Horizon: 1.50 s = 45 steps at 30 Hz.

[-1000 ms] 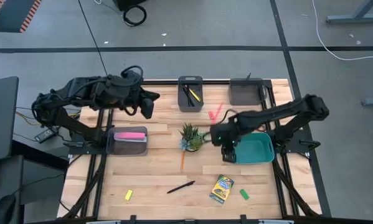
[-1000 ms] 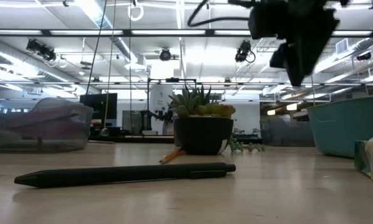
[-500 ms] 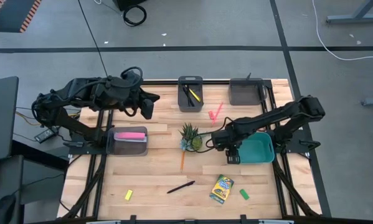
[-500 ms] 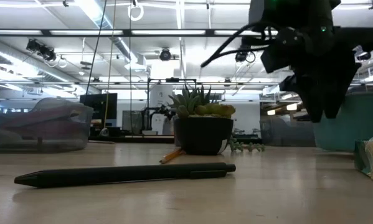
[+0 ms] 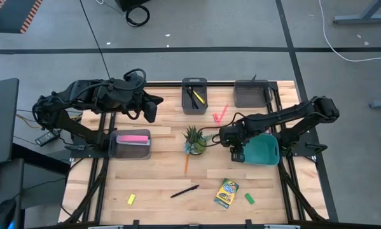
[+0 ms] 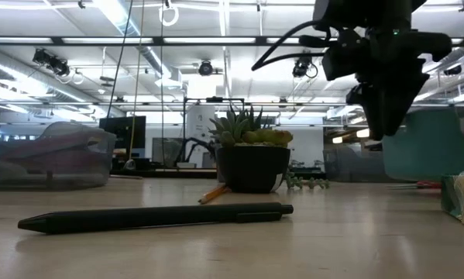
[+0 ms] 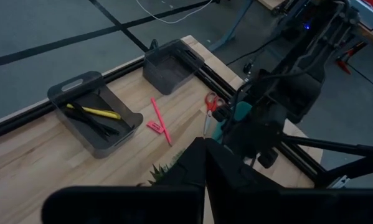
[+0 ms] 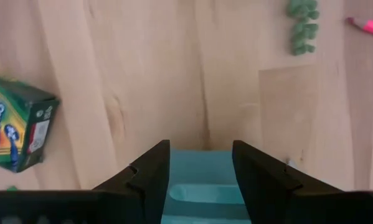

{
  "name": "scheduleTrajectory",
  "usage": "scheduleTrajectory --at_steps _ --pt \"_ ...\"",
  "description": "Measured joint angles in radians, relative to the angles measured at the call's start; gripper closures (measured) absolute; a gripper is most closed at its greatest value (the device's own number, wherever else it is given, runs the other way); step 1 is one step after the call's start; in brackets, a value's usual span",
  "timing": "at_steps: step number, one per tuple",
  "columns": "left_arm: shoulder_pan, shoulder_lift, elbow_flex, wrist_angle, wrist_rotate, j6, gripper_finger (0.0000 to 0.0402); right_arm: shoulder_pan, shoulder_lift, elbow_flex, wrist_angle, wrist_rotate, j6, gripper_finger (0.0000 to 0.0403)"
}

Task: Sort crayons/erasers/pens/pencils in bins
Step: Adjust the green blue bin

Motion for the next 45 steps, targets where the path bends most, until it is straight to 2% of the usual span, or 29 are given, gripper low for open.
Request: scheduleTrajectory --at_steps 9,21,27,34,45 --pt "0.0 0.0 0.0 0.0 0.0 0.0 0.038 -0.007 0.0 0.0 0.025 -0.024 -0.035 0.0222" --pt "0.0 0.0 0.0 0.0 0.0 0.0 0.0387 -0.007 0.0 -0.022 0.123 -0.046 -0.028 0.0207" --pt "0.0 0.0 0.0 0.0 0.0 -0.001 0.038 0.005 0.0 -0.048 0.122 -0.117 -0.005 0.0203" --pt "0.0 0.0 0.0 0.0 0.0 -0.001 0.0392 0.036 -0.003 -0.071 0.135 -0.12 0.019 0.0203" --pt "0.0 0.0 0.0 -0.002 0.0 -0.001 0.0381 0.05 -0.001 -0.042 0.117 -0.156 0.056 0.0203"
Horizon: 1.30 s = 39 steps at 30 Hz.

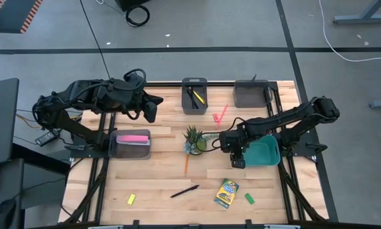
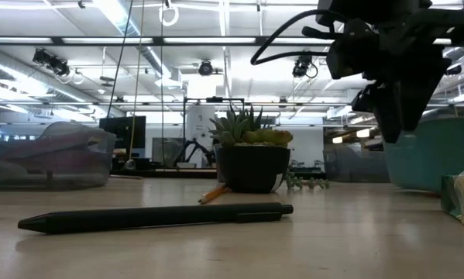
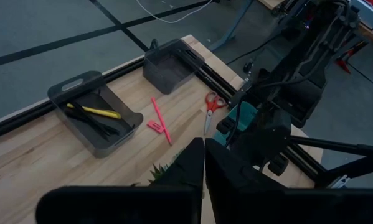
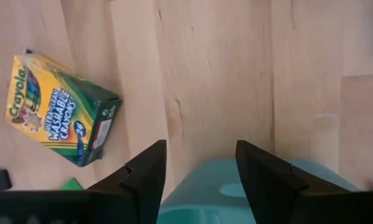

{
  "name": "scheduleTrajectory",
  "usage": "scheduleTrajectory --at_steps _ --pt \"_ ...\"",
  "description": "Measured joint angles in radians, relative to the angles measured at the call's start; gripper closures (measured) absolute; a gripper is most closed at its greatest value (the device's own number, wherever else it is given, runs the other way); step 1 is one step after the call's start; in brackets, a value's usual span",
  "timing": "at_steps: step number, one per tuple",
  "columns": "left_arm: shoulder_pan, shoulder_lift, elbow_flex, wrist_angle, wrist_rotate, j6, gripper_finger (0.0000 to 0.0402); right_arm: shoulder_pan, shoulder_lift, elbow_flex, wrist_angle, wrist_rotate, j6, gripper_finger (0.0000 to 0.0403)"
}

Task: Sort crayons/erasers/pens/pencils in bins
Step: Adjust the green blue bin, then put the green eraser into the green blue bin

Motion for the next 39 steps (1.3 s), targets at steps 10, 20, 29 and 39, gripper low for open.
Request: scheduleTrajectory --at_steps 10,20,29,39 --pt "0.0 0.0 0.0 -0.006 0.001 0.001 0.0385 0.0 0.0 0.045 0.001 -0.008 0.019 0.0203" --pt "-0.05 0.107 -0.003 -0.168 0.214 0.0 0.0329 -0.003 0.0 0.202 -0.003 0.002 -0.008 0.0203" --pt "-0.277 0.263 -0.004 -0.321 0.275 -0.153 0.0295 0.009 -0.105 0.307 -0.081 0.002 0.072 0.0203" --pt "-0.288 0.373 -0.004 -0.274 0.237 -0.623 0.0296 0.052 -0.317 0.309 -0.076 0.166 0.202 0.0203"
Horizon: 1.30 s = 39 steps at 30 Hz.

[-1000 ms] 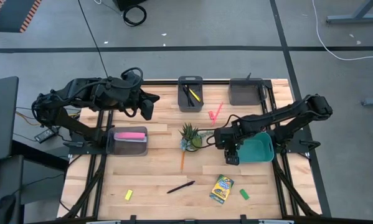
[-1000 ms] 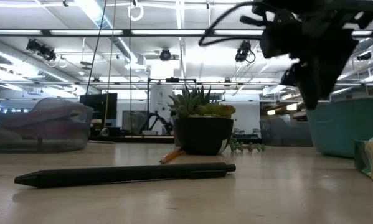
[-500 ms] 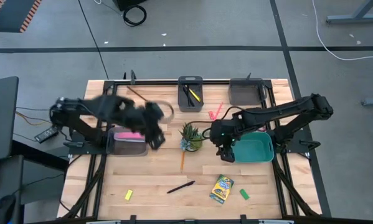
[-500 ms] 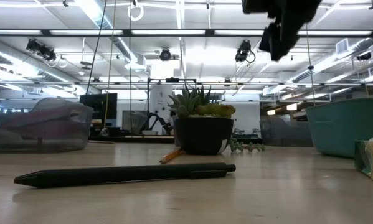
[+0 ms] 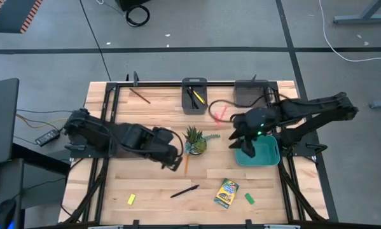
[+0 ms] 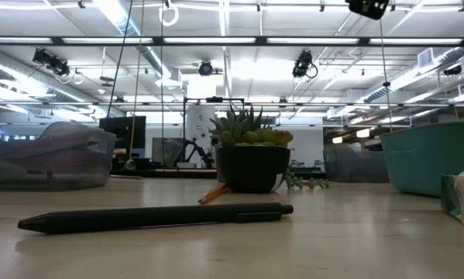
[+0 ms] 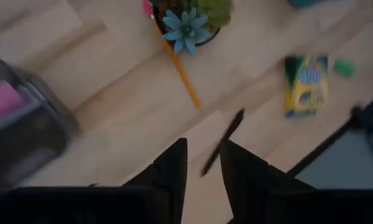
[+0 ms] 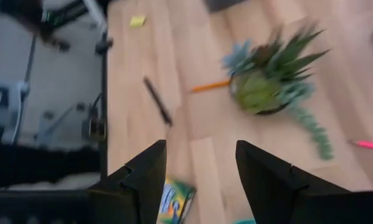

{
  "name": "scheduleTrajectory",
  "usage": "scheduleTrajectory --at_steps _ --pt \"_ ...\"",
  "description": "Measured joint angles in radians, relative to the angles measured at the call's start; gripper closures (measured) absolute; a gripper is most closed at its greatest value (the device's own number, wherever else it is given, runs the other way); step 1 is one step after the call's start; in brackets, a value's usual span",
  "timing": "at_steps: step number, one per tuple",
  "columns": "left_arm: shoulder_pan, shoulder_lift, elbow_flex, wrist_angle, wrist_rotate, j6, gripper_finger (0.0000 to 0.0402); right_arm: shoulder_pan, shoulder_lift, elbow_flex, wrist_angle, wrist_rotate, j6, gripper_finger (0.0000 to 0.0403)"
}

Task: Sort crayons/erasers/pens/pencils in bins
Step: Put the green eraser into the green blue bin

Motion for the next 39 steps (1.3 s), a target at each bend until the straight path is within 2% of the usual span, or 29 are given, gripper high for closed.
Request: scheduleTrajectory --at_steps 5,8,15,19,26,31,36,39 --pt "0.029 0.065 0.0 0.004 0.029 -0.073 0.0276 0.0 -0.067 0.0 -0.009 0.067 0.056 0.0203" --pt "0.052 0.098 0.0 0.021 0.073 -0.07 0.0257 0.0 -0.094 0.0 -0.031 0.073 0.092 0.0203" --pt "0.058 0.19 0.0 0.097 0.093 -0.069 0.0215 0.025 -0.126 0.0 -0.133 0.073 0.167 0.0203" --pt "0.059 0.196 0.001 0.092 0.097 -0.019 0.02 0.031 -0.138 0.0 -0.155 0.08 0.186 0.0203" --pt "0.088 0.107 0.001 0.004 0.082 0.023 0.021 0.03 -0.146 0.0 -0.154 0.128 0.184 0.0203" --pt "0.073 0.095 0.001 0.143 0.076 -0.064 0.0221 0.03 -0.146 0.0 -0.155 0.151 0.186 0.0203" --pt "0.059 0.125 0.001 0.235 0.074 0.103 0.0225 0.031 -0.146 0.0 -0.155 0.192 0.186 0.0203" --pt "0.079 0.12 0.001 0.231 0.07 0.107 0.0223 0.031 -0.146 0.0 -0.156 0.213 0.183 0.0203"
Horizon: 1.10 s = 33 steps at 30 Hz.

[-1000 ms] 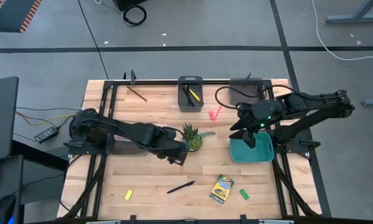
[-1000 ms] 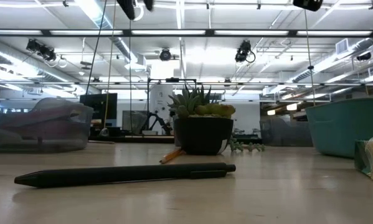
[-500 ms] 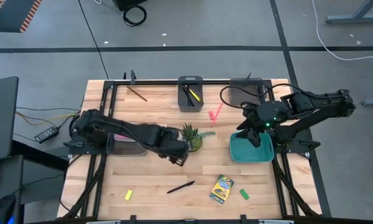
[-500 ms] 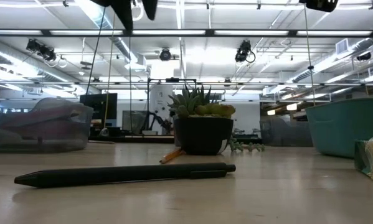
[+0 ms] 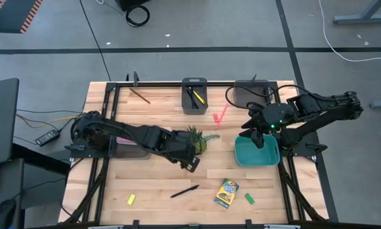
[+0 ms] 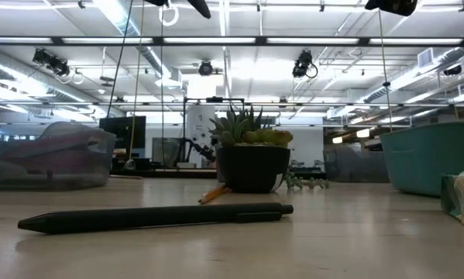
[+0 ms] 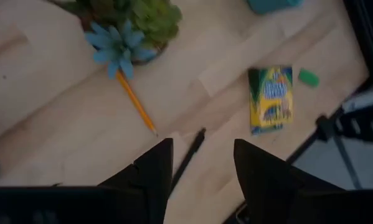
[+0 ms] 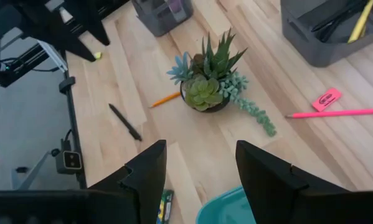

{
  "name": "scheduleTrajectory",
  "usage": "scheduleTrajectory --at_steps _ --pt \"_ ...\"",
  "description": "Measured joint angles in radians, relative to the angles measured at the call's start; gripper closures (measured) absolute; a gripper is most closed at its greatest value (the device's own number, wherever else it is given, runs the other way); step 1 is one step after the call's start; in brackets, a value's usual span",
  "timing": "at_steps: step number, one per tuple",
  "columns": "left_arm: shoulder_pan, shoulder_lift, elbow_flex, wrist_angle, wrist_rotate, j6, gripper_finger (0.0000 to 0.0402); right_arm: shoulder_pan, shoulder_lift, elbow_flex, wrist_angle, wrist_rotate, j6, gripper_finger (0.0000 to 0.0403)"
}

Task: Sort crayons/erasers/pens/pencils in bins
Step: Put the green eraser into the green blue bin

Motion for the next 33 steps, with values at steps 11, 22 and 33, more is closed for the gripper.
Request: scheduleTrajectory --at_steps 11,22,33 --pt "0.145 -0.055 0.1 -0.071 -0.003 0.153 0.0236 0.007 0.052 0.0 -0.081 -0.113 0.025 0.0203" --pt "0.187 -0.092 0.308 -0.113 -0.066 0.269 0.0237 0.18 0.283 0.0 -0.073 -0.2 -0.177 0.0203" --pt "0.118 -0.092 0.424 -0.12 -0.121 0.288 0.024 0.294 0.418 -0.001 -0.058 -0.254 0.126 0.0203"
